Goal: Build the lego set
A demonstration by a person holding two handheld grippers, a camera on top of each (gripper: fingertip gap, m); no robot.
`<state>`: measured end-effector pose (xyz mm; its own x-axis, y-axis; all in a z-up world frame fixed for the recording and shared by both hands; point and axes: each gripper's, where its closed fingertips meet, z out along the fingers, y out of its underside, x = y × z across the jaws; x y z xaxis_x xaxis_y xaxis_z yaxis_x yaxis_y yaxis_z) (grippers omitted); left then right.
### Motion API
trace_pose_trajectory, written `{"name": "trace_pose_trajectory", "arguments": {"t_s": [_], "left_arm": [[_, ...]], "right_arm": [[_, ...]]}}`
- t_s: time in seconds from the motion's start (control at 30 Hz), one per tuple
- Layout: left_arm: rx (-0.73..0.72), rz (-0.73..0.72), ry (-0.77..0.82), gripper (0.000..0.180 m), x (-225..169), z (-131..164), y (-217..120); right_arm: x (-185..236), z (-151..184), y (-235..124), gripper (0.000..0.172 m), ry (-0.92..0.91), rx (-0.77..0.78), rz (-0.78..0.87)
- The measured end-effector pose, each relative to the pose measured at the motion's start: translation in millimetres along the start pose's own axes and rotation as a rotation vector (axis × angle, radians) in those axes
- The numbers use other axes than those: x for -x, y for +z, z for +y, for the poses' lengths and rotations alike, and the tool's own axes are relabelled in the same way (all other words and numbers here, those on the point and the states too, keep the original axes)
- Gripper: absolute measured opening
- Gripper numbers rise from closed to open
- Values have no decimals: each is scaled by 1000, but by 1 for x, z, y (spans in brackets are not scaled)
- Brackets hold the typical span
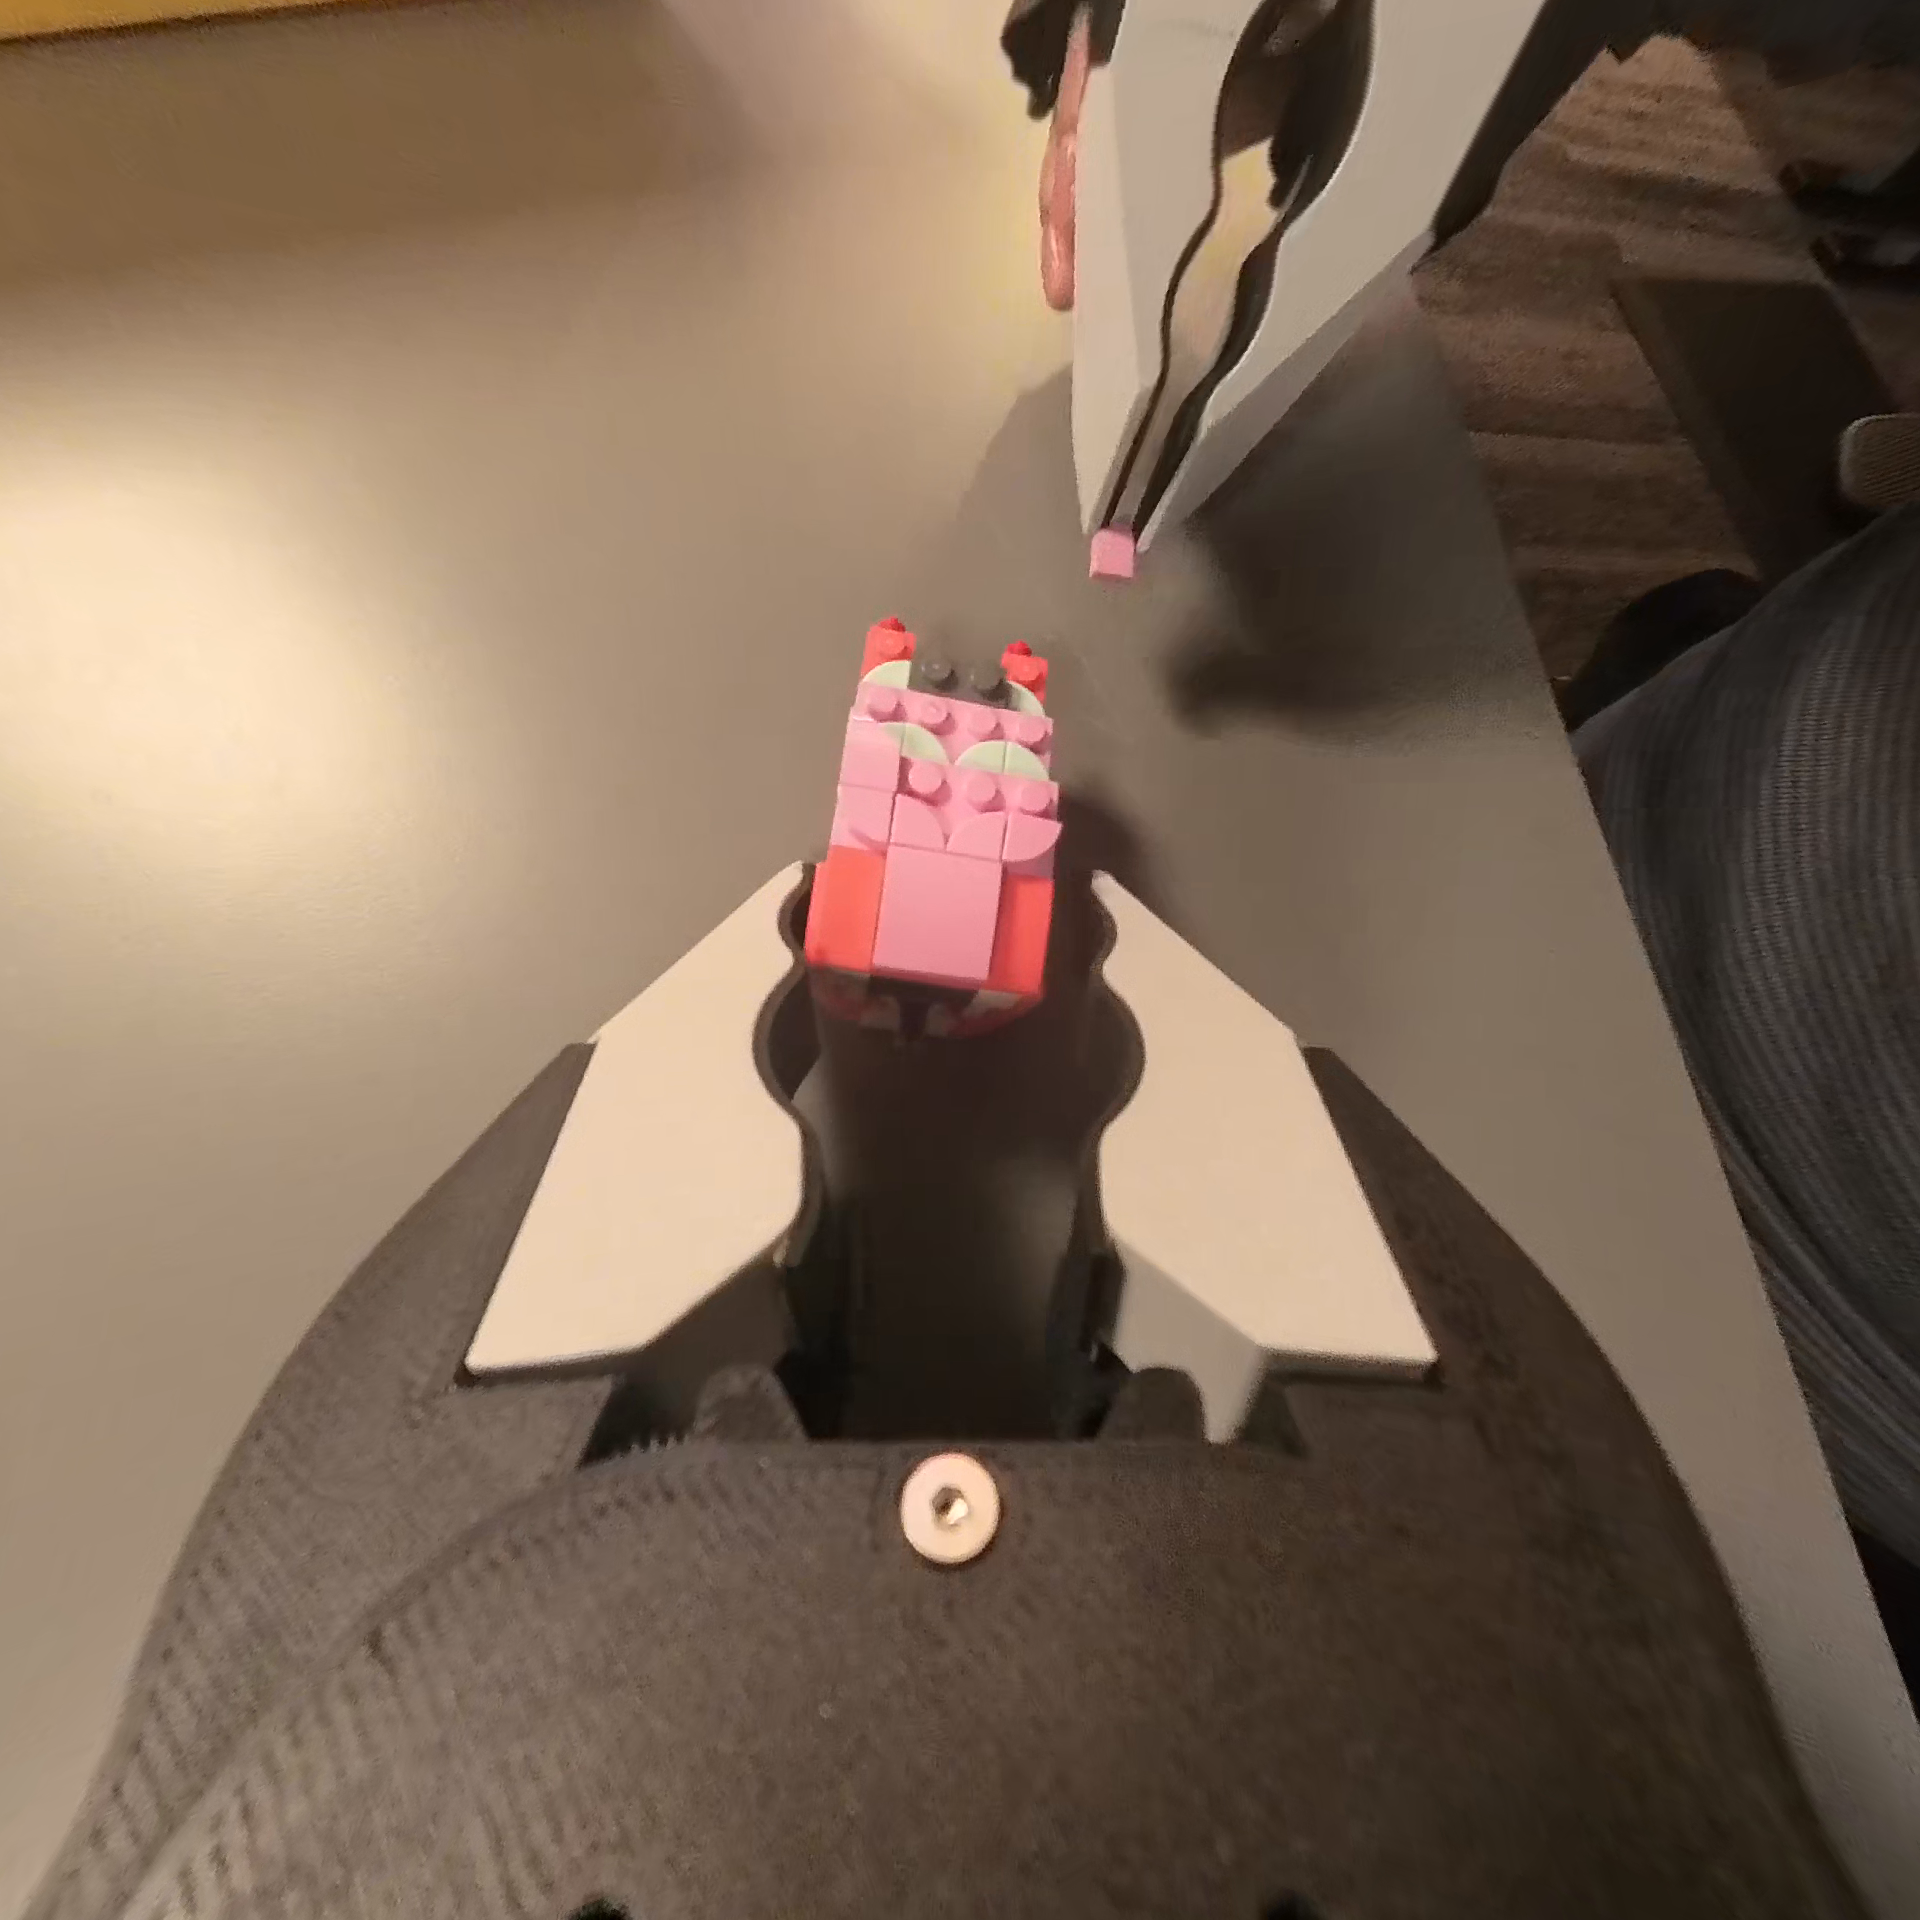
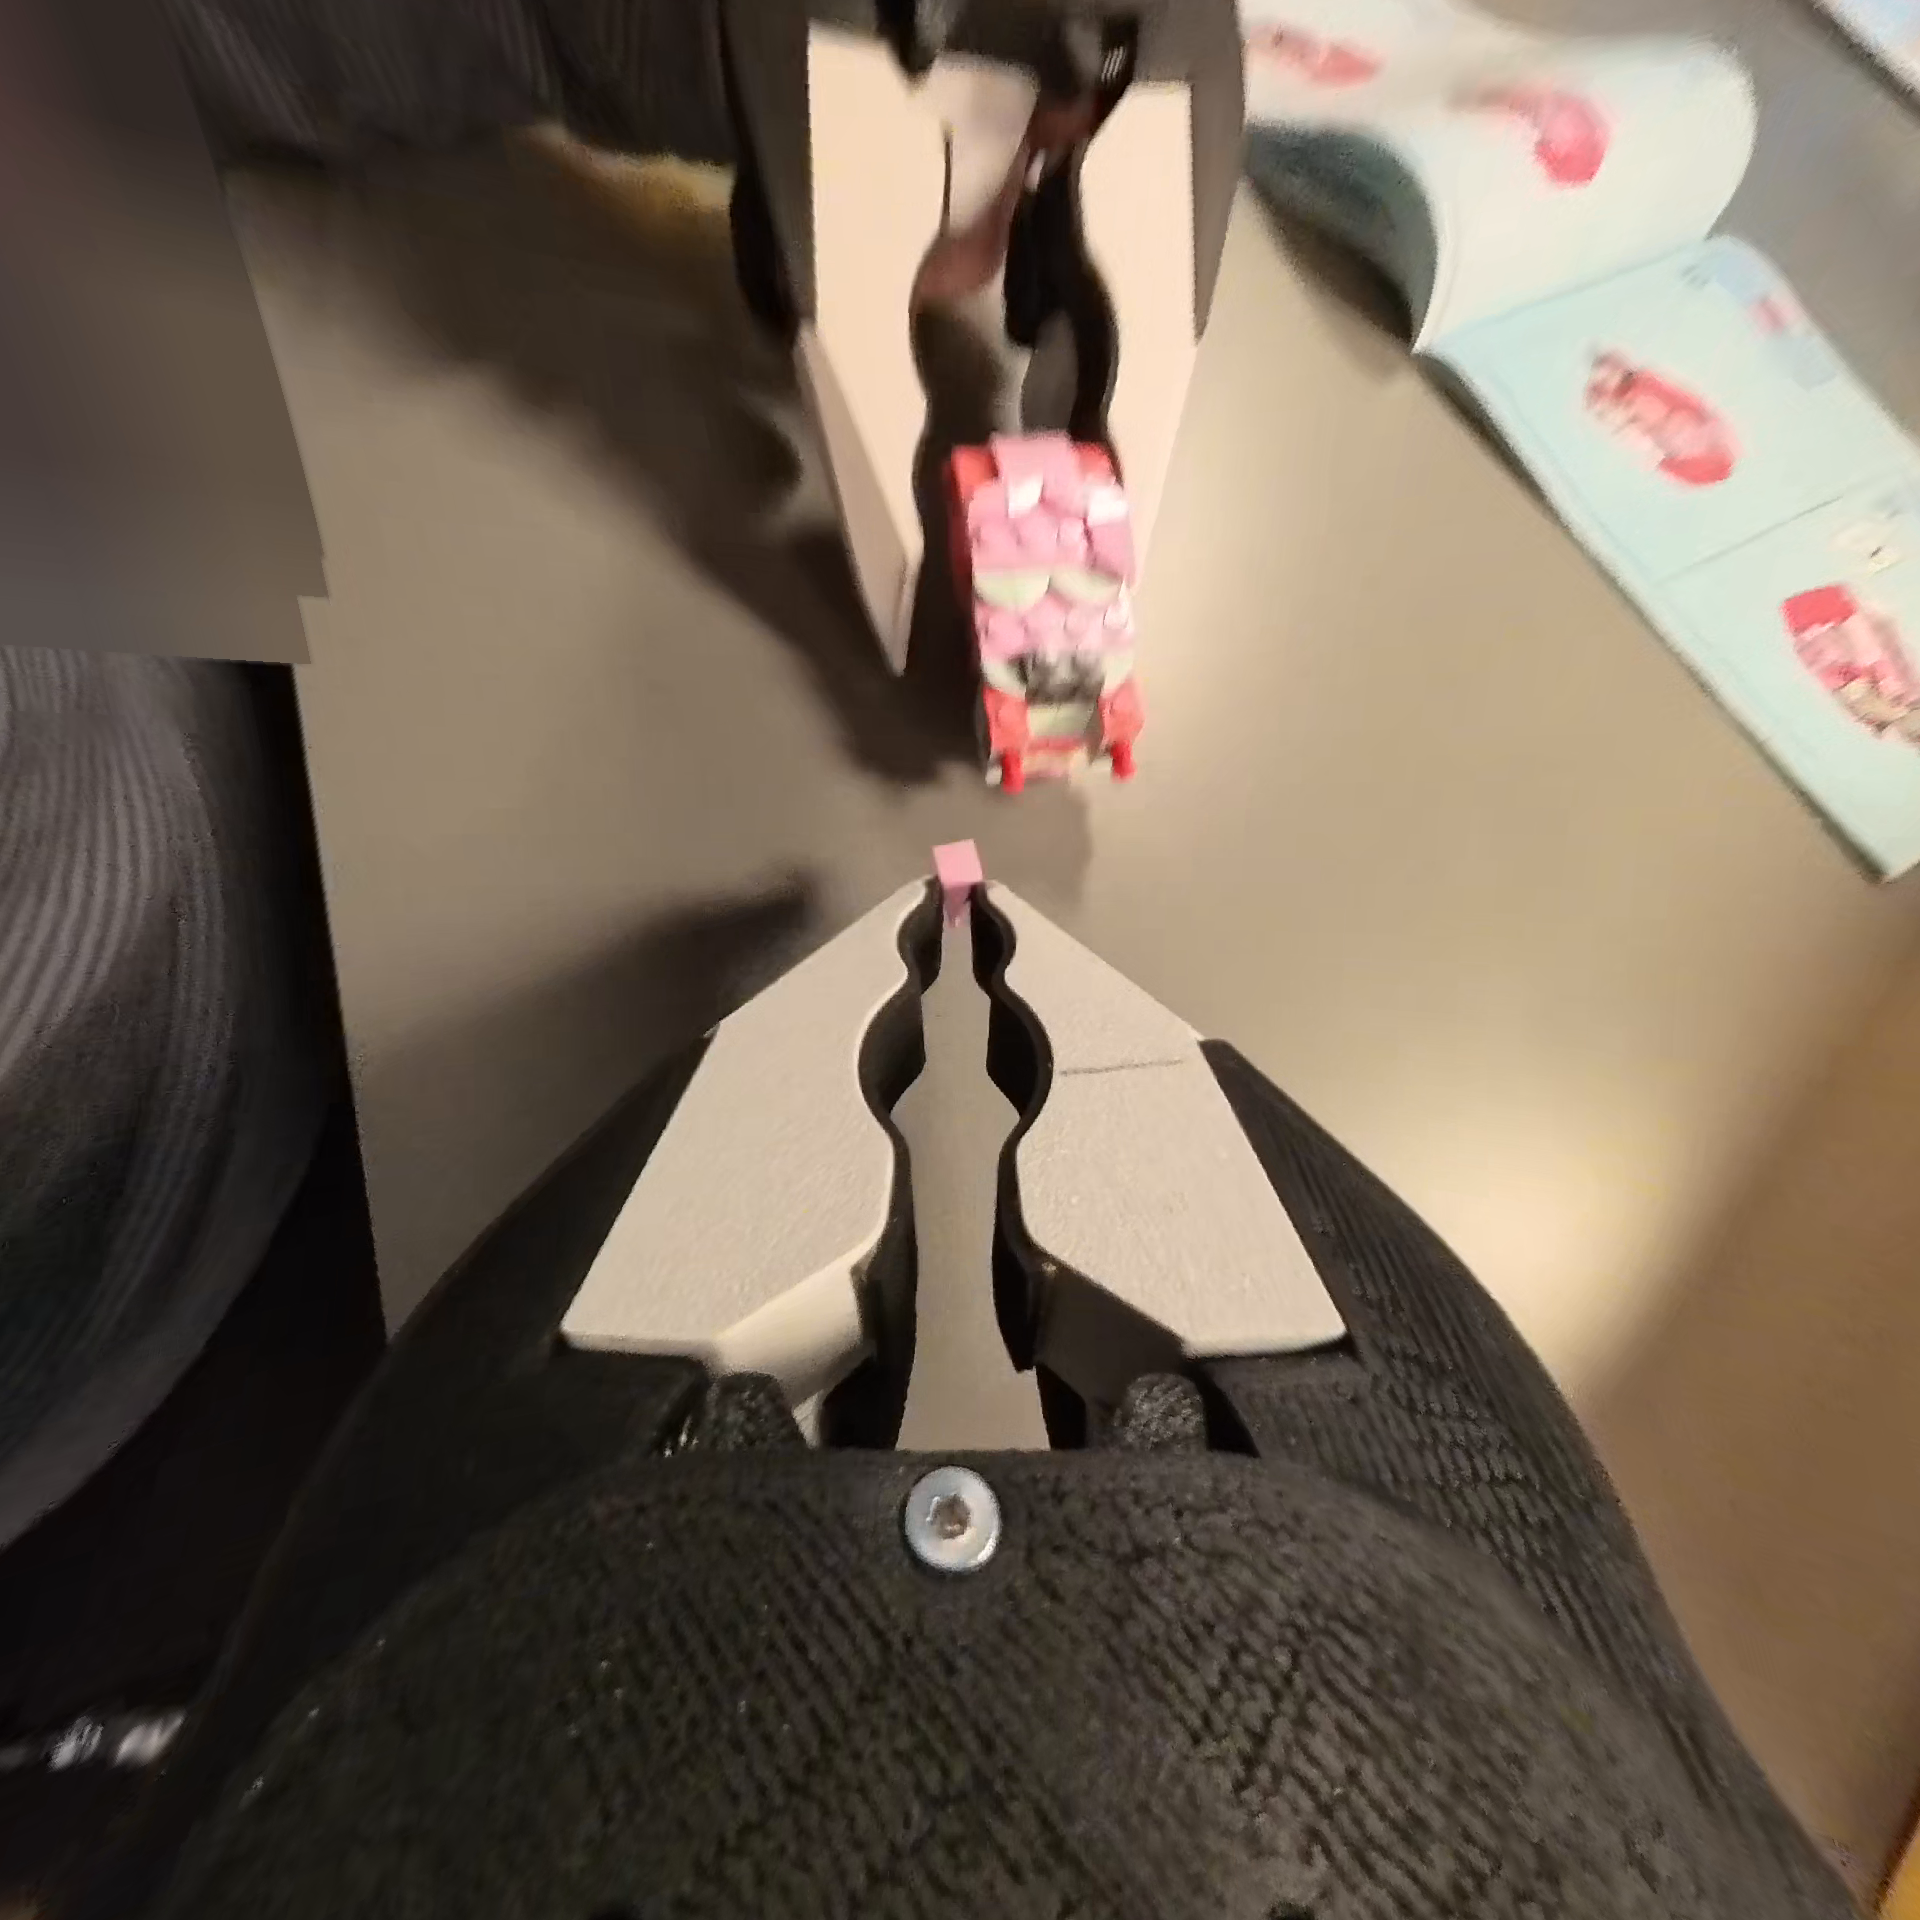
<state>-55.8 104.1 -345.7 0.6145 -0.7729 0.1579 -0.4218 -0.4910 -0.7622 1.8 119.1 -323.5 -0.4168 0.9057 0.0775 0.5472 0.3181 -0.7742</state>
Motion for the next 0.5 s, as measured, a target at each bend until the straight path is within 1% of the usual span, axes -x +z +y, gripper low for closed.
{"name": "trace_pose_trajectory", "arguments": {"t_s": [0.1,0.17,0.23,0.5], "left_arm": [[3,-13,3,46,1,0,1],[5,-26,4,41,2,0,1],[7,-38,7,40,3,0,1],[12,-43,16,40,2,0,2]], "right_arm": [[0,-24,7,3,-17,-55,43],[0,-35,13,3,-36,-64,68],[2,-43,19,3,-43,-72,71],[-5,-53,32,2,-58,-63,90]]}}
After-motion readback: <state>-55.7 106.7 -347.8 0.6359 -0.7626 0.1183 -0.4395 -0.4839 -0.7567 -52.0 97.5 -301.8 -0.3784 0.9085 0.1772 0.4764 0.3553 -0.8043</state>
